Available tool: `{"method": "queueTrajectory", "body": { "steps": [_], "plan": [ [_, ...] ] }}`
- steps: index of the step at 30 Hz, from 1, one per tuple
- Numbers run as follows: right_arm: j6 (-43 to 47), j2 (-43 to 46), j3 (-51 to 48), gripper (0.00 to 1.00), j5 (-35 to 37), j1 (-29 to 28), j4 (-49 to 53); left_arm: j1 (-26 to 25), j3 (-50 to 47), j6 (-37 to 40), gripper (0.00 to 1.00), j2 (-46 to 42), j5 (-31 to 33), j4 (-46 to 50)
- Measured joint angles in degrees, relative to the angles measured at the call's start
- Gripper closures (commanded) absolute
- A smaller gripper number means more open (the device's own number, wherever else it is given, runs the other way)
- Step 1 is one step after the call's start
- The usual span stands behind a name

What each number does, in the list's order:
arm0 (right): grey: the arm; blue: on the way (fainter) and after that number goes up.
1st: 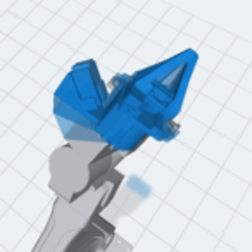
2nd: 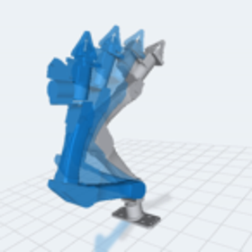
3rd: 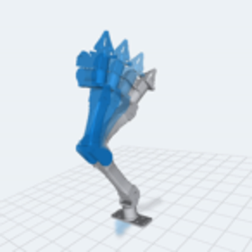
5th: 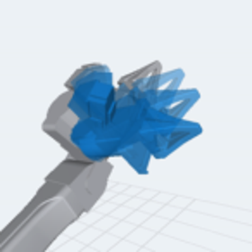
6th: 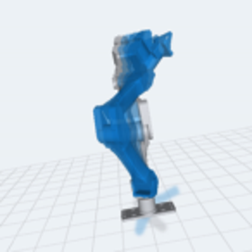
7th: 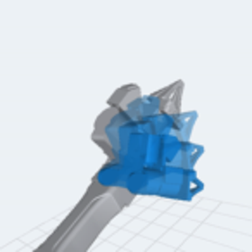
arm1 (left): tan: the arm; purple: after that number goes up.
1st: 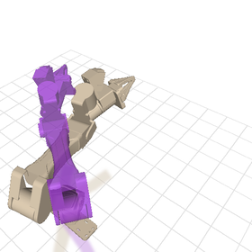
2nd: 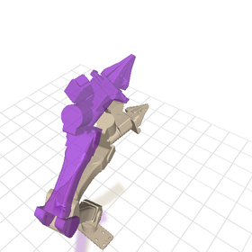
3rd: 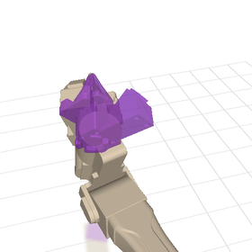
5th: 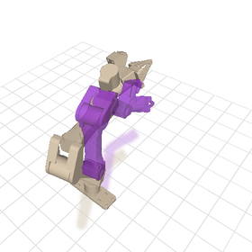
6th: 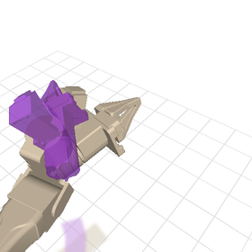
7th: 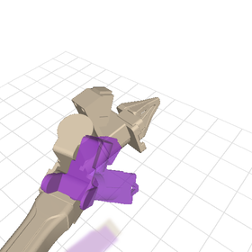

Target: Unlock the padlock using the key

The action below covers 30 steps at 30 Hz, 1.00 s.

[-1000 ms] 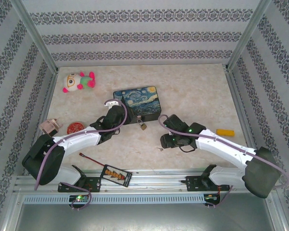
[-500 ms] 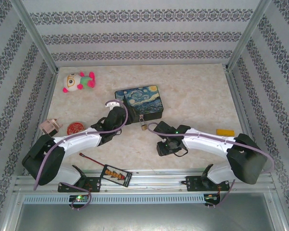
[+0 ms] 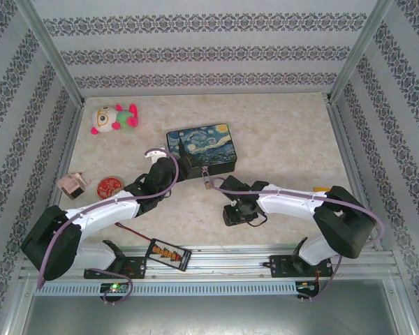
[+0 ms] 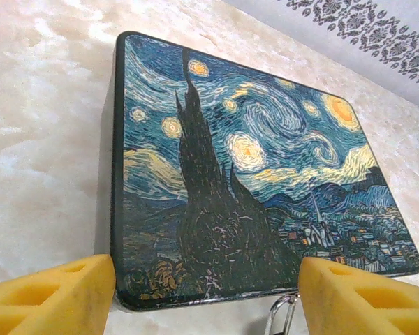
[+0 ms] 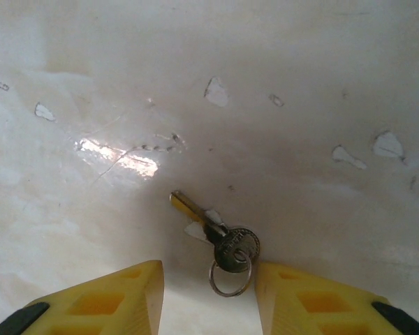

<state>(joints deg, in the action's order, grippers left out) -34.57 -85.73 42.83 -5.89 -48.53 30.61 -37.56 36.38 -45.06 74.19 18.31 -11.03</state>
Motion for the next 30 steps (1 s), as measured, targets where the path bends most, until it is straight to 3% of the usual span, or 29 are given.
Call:
{"method": "queueTrajectory", "body": {
  "steps": [5, 18, 30],
  "plan": [
    [-0.9, -0.2, -0.2, 0.68, -0.2, 0.8, 0.1, 0.0, -0.1, 0.0, 0.29, 0.0, 0.3, 0.1],
    [-1.4, 1.0, -1.1, 1.0, -0.9, 2.6, 0.5, 0.0, 0.0, 0.2, 0.27, -1.6, 1.4, 1.7],
    [-0.8, 7.4, -2.1, 1.0, -5.7, 5.7, -3.0, 0.0, 0.0, 3.1, 0.23, -6.4, 1.4, 3.9]
  ]
}}
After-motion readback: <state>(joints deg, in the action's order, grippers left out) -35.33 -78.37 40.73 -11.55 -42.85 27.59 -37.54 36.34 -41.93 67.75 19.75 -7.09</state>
